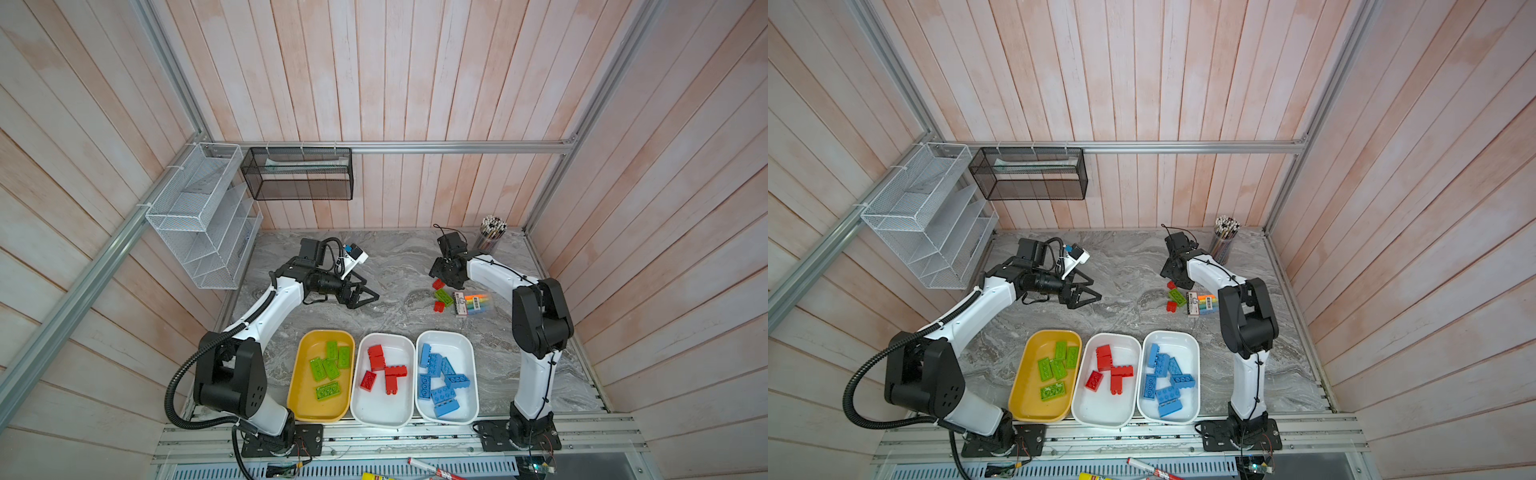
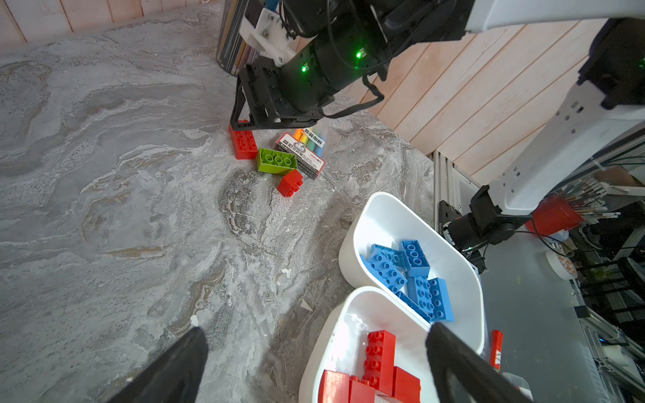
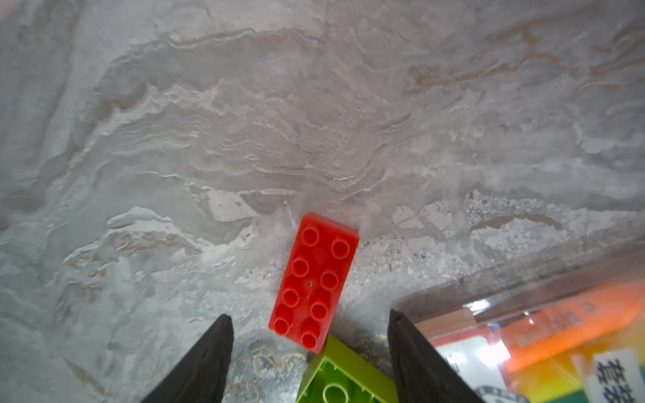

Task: Sort the legos into containers by color
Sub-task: 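Return the right gripper to the pile and grasp a red brick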

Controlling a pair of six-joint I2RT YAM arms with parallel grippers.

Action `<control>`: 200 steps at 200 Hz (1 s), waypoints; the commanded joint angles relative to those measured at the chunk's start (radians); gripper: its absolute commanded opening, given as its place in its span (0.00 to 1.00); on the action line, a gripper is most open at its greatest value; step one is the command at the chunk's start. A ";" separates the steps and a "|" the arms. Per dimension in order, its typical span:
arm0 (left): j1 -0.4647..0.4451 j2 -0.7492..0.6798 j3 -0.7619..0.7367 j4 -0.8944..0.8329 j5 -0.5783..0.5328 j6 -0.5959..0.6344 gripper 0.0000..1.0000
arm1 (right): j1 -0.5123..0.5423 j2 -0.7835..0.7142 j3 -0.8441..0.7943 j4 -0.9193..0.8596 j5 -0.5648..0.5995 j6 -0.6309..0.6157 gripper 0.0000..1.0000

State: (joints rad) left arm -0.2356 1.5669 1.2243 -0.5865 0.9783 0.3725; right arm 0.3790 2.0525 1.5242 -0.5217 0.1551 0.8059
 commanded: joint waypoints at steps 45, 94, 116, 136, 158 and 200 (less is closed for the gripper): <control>0.006 0.002 -0.009 0.009 0.010 0.004 1.00 | -0.001 0.110 0.089 -0.034 0.031 0.005 0.57; 0.006 -0.005 -0.015 0.007 0.007 0.006 1.00 | 0.003 0.157 0.118 -0.073 0.086 -0.037 0.47; 0.005 -0.007 -0.012 0.003 0.001 0.009 0.99 | 0.005 0.169 0.128 -0.088 0.103 -0.061 0.35; 0.005 -0.009 -0.007 -0.001 -0.001 0.009 0.99 | 0.007 0.143 0.136 -0.091 0.107 -0.092 0.24; 0.006 -0.013 -0.003 -0.003 0.003 0.007 0.99 | 0.012 0.048 0.132 -0.079 0.119 -0.170 0.18; 0.006 -0.023 -0.008 0.007 0.007 0.000 0.99 | 0.081 -0.256 -0.061 0.040 0.003 -0.418 0.19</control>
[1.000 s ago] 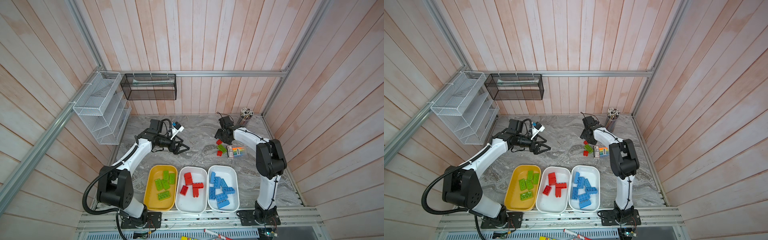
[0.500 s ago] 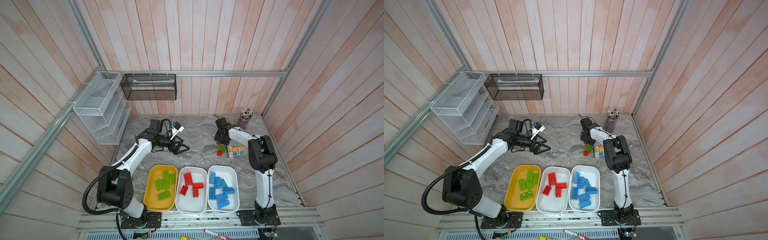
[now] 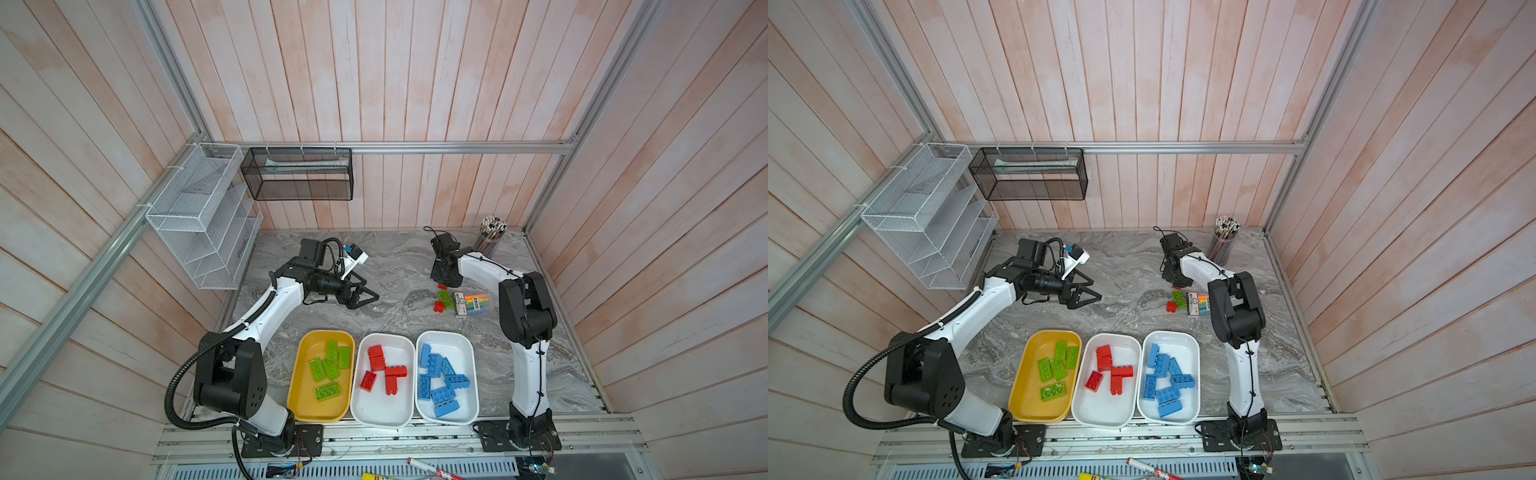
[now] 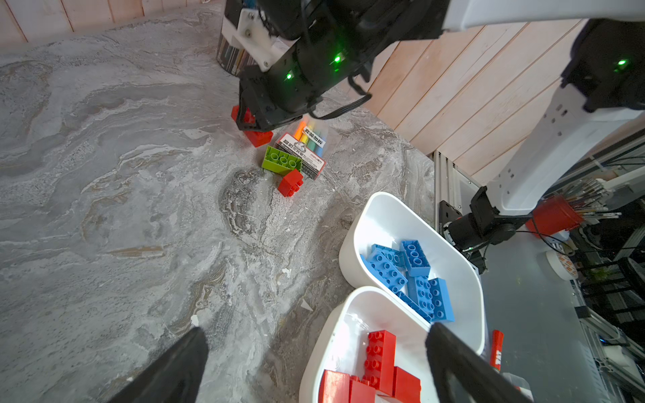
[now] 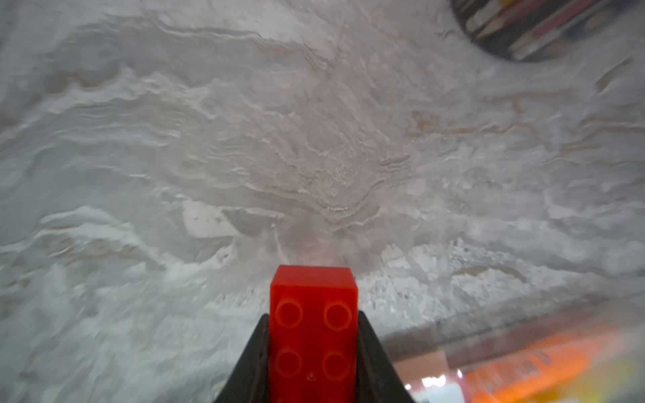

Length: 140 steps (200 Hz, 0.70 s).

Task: Sort the legos into containers by color
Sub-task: 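Return the right gripper to the pile and grasp a red brick, then carry the red brick into the middle white tub and release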

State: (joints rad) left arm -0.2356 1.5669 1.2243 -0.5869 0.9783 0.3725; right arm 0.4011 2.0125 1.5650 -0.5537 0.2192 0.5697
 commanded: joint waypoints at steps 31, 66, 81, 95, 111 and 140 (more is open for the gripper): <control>0.016 -0.021 0.010 0.001 0.002 -0.005 0.99 | 0.213 -0.432 -0.319 0.123 -0.210 -0.312 0.19; 0.019 -0.028 0.005 0.013 0.013 -0.019 0.99 | 0.395 -0.602 -0.500 0.179 -0.319 -0.309 0.19; 0.019 -0.035 0.004 0.009 0.012 -0.020 0.99 | 0.472 -0.628 -0.539 0.197 -0.358 -0.312 0.19; 0.020 -0.040 0.007 0.007 0.007 -0.023 0.99 | 0.523 -0.614 -0.563 0.182 -0.397 -0.323 0.18; 0.019 -0.047 0.008 0.006 0.005 -0.023 0.99 | 0.574 -0.579 -0.577 0.150 -0.430 -0.371 0.18; 0.021 -0.053 -0.003 0.005 0.002 -0.024 0.99 | 0.622 -0.504 -0.546 0.067 -0.388 -0.521 0.18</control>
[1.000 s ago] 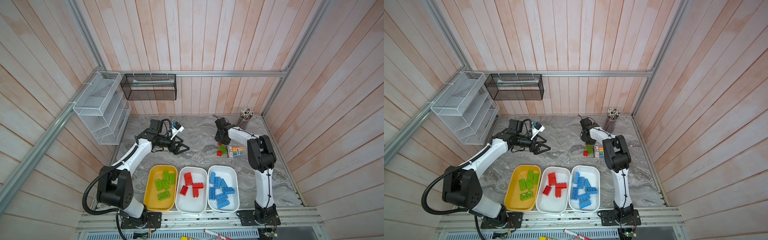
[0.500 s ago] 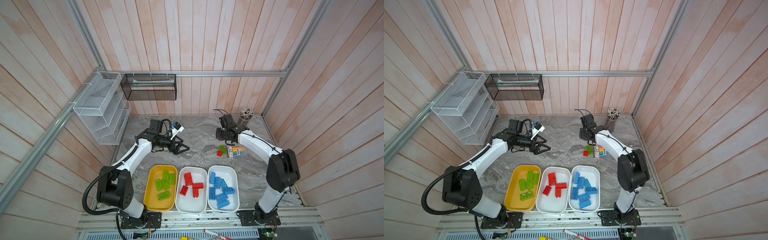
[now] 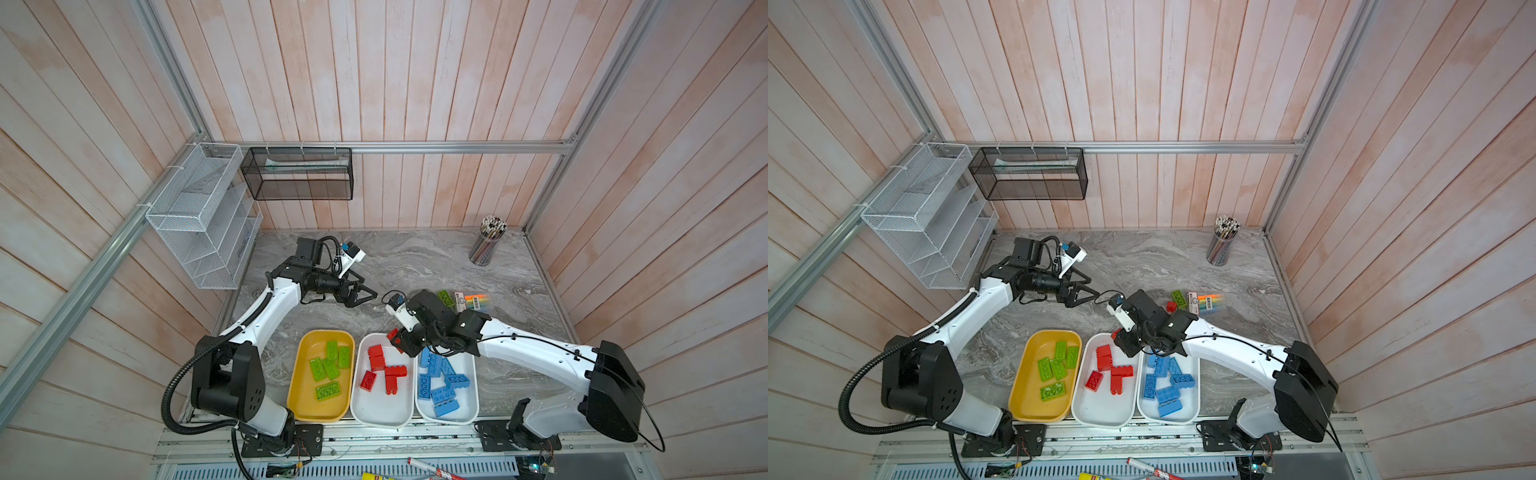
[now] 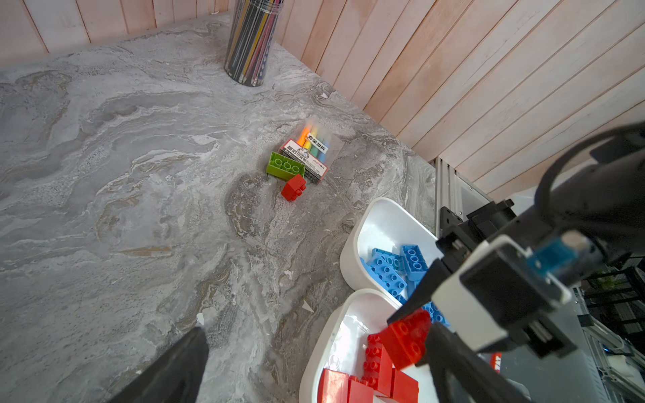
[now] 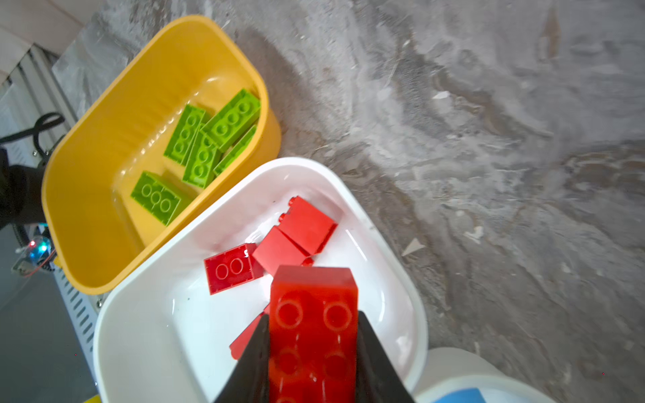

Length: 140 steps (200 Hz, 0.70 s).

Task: Sort the legos into containers by color
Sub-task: 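Carry the red brick into the middle white tub and release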

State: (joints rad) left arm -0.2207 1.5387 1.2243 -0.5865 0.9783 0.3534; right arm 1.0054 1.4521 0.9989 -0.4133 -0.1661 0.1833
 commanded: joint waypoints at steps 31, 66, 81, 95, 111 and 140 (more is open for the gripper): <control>0.005 -0.034 -0.025 0.022 0.002 -0.019 0.99 | 0.018 0.150 0.057 -0.085 0.056 -0.247 0.21; 0.004 -0.035 -0.028 0.004 -0.009 -0.007 0.99 | 0.005 0.207 0.112 -0.112 0.102 -0.316 0.40; 0.005 -0.034 -0.025 -0.003 -0.010 -0.002 0.99 | -0.009 0.192 0.130 -0.135 0.101 -0.327 0.51; 0.006 -0.032 -0.026 0.003 -0.009 -0.007 0.99 | -0.022 0.164 0.144 -0.166 0.109 -0.332 0.56; 0.005 -0.026 -0.017 -0.001 -0.006 -0.012 0.99 | -0.040 0.131 0.166 -0.214 0.106 -0.336 0.60; 0.004 -0.028 -0.004 -0.007 0.009 -0.008 0.99 | -0.149 0.057 0.205 -0.305 0.039 -0.364 0.61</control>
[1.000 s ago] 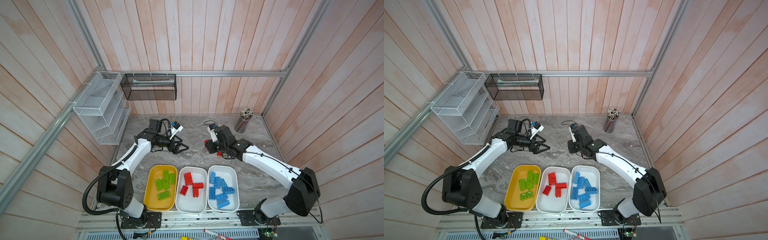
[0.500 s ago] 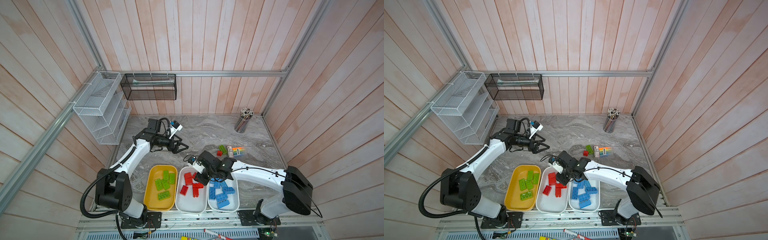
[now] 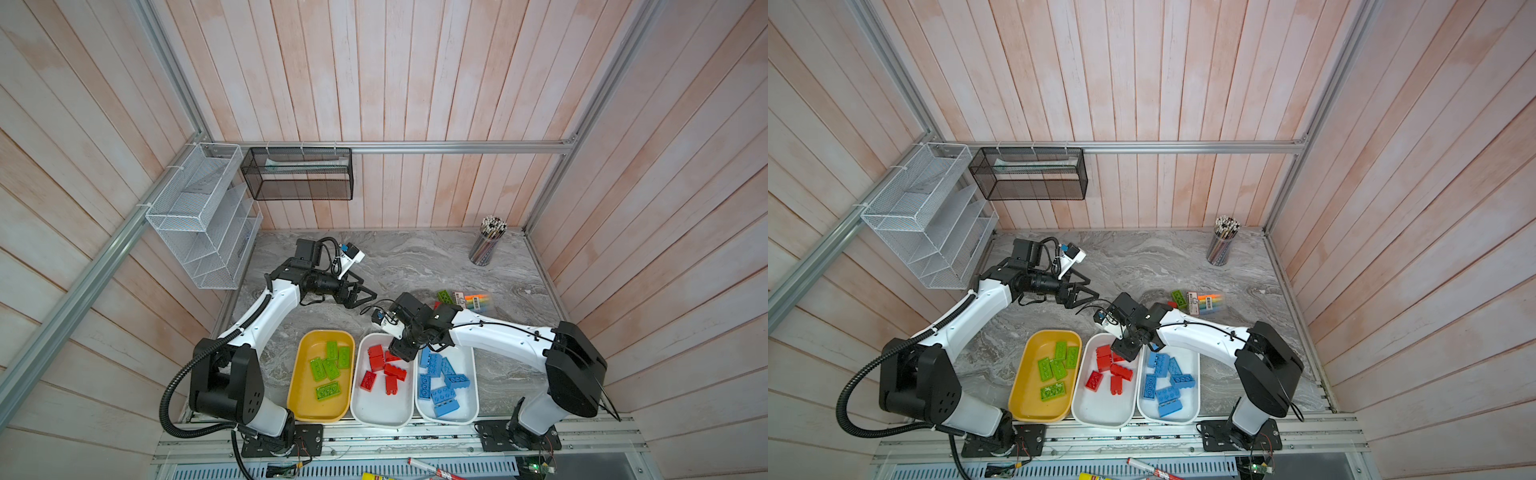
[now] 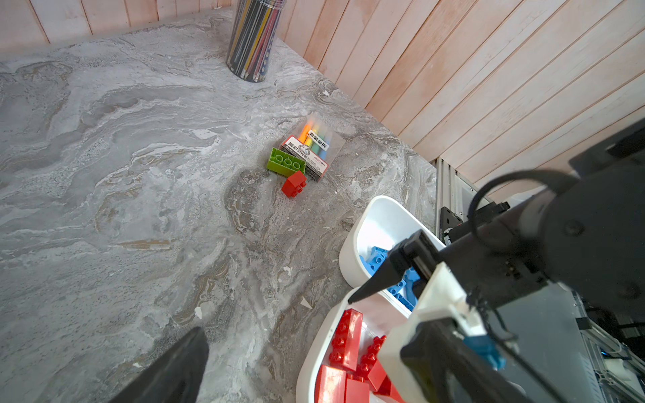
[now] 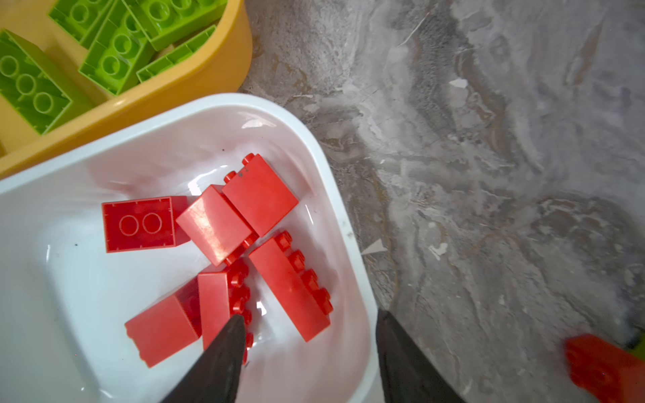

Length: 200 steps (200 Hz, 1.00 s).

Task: Sort the legos into containers by color
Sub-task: 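Carry the red brick into the middle white tub and release, then return the right gripper to the pile and grasp the small red brick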

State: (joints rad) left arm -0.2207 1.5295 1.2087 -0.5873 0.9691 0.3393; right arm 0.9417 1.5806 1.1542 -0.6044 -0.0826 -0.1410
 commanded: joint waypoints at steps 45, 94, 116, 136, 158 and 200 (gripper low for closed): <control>0.004 -0.019 0.006 -0.003 0.023 0.005 0.99 | -0.314 -0.105 0.038 -0.152 -0.042 -0.183 0.61; 0.005 -0.031 -0.006 -0.012 0.017 0.013 0.99 | -0.489 0.050 0.137 -0.122 -0.098 -0.045 0.60; 0.005 -0.036 -0.010 -0.008 0.013 0.015 0.99 | -0.501 0.114 0.139 -0.120 -0.088 0.061 0.59; 0.004 -0.034 -0.015 0.001 0.021 0.009 0.99 | -0.501 0.101 0.073 -0.036 -0.058 0.217 0.59; 0.005 -0.027 -0.014 0.003 0.023 0.012 0.98 | -0.500 0.079 -0.007 0.044 -0.004 0.406 0.59; 0.004 -0.014 -0.006 0.003 0.027 0.017 0.99 | -0.489 0.083 -0.085 0.131 0.088 0.622 0.59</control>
State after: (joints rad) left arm -0.2207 1.5200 1.2083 -0.5880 0.9710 0.3367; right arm 0.4446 1.6772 1.0897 -0.5449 -0.0788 0.2951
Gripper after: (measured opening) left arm 0.986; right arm 0.591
